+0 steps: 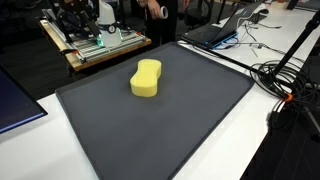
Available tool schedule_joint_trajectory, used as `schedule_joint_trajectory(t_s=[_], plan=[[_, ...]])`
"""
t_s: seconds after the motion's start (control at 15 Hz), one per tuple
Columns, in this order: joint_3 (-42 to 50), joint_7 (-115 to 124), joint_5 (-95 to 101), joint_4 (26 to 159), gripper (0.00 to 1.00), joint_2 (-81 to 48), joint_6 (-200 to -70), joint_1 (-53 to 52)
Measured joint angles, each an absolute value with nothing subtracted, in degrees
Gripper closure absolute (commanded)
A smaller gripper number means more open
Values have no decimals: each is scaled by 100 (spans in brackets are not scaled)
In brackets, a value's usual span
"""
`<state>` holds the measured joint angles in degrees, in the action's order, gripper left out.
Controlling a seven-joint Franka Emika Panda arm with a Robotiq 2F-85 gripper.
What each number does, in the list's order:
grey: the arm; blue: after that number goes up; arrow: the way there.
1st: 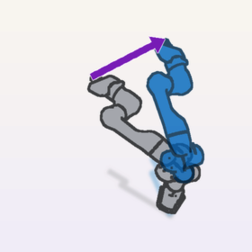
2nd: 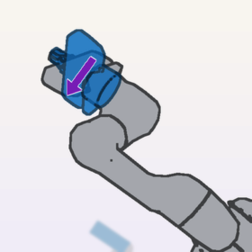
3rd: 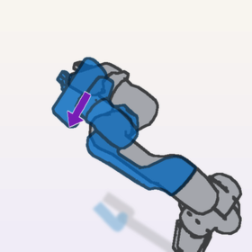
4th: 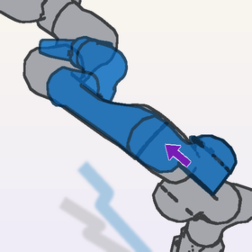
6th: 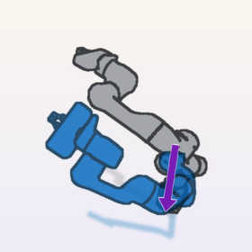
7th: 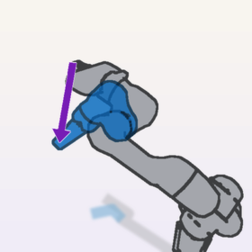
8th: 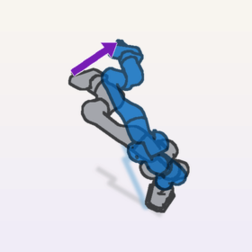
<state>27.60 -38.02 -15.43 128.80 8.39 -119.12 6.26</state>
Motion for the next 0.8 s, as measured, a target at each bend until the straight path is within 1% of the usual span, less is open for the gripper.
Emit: schedule_joint_trajectory(t_s=[0.2, 0.47, 0.8], plan=[[2535, -3791, -1483, 12368, 97, 222, -11705, 839], [2189, -3840, -1371, 11601, 97, -507, -10992, 1093], [1630, -3905, -1293, 10687, 97, -1226, -10412, 1190]])
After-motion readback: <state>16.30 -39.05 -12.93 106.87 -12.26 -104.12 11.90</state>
